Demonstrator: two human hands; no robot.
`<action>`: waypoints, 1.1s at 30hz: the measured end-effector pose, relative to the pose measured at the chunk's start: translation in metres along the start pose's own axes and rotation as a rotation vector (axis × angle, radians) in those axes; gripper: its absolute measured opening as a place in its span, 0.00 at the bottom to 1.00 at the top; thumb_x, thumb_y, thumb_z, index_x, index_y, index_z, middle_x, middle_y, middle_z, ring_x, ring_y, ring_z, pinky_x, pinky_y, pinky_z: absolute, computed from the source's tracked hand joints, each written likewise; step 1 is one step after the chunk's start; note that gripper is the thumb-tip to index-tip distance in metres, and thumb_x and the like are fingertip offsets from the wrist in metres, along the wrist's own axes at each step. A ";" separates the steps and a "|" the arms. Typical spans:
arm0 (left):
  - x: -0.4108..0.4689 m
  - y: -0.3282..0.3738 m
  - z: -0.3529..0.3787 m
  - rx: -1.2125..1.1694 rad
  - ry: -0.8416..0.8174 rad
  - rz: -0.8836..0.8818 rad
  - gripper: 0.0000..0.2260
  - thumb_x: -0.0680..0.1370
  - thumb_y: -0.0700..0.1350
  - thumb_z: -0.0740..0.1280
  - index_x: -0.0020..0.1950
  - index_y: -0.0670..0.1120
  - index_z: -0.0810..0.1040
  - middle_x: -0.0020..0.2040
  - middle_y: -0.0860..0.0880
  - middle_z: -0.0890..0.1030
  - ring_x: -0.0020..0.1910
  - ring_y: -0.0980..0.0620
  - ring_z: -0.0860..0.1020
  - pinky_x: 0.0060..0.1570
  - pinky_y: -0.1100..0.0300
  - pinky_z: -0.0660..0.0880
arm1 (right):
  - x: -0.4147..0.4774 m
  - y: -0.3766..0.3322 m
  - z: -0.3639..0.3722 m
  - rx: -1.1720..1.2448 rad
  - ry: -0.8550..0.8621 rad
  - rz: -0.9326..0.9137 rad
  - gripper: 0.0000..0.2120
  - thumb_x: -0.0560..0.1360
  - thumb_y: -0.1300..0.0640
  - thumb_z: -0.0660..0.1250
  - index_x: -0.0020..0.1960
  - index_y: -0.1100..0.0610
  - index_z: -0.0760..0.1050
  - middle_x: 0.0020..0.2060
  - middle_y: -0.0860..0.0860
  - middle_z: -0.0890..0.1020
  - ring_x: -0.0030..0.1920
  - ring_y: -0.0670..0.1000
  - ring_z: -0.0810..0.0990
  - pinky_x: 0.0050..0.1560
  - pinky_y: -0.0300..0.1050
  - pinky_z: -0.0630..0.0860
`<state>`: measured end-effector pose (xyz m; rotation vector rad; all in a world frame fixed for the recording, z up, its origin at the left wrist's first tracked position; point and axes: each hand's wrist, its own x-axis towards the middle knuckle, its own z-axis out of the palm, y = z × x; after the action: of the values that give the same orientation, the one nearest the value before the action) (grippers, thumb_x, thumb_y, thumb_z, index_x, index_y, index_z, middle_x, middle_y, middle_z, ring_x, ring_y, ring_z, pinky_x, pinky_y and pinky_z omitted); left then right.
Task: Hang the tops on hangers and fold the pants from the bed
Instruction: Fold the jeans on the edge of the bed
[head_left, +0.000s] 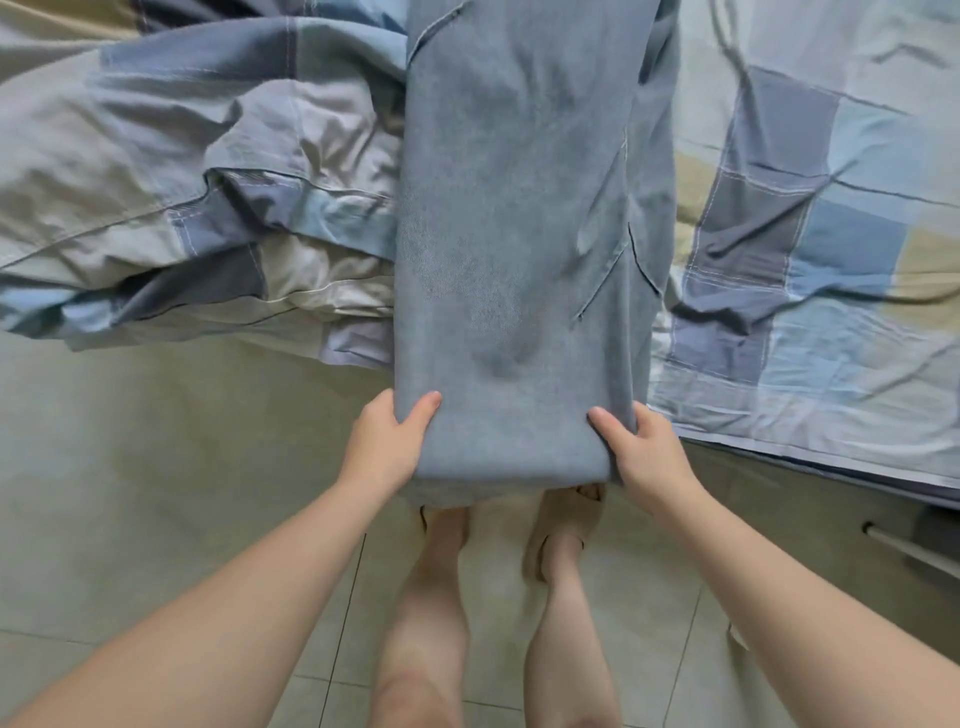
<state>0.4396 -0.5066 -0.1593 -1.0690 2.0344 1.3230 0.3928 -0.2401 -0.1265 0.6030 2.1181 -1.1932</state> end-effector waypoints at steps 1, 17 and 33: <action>-0.009 -0.001 0.009 -0.003 -0.015 -0.011 0.12 0.78 0.54 0.70 0.51 0.46 0.81 0.47 0.51 0.84 0.49 0.49 0.82 0.49 0.53 0.78 | -0.004 0.006 -0.010 -0.033 0.048 -0.012 0.10 0.80 0.57 0.67 0.39 0.52 0.77 0.32 0.42 0.82 0.30 0.33 0.76 0.31 0.30 0.69; 0.003 0.034 0.168 0.211 -0.015 0.084 0.15 0.77 0.50 0.71 0.57 0.42 0.75 0.67 0.44 0.69 0.59 0.41 0.76 0.57 0.54 0.71 | 0.057 0.098 -0.084 -0.024 0.010 0.225 0.08 0.78 0.58 0.69 0.54 0.60 0.80 0.47 0.56 0.84 0.43 0.52 0.79 0.44 0.46 0.74; 0.011 0.016 0.123 0.028 -0.020 0.081 0.14 0.77 0.47 0.71 0.62 0.48 0.78 0.54 0.53 0.81 0.56 0.51 0.79 0.55 0.58 0.73 | 0.042 0.100 -0.036 -0.100 0.156 0.005 0.03 0.75 0.57 0.69 0.44 0.54 0.76 0.51 0.50 0.74 0.42 0.42 0.74 0.39 0.36 0.65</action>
<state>0.4181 -0.3951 -0.2095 -0.9671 2.0951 1.3356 0.4179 -0.1568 -0.2012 0.6746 2.2903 -1.0609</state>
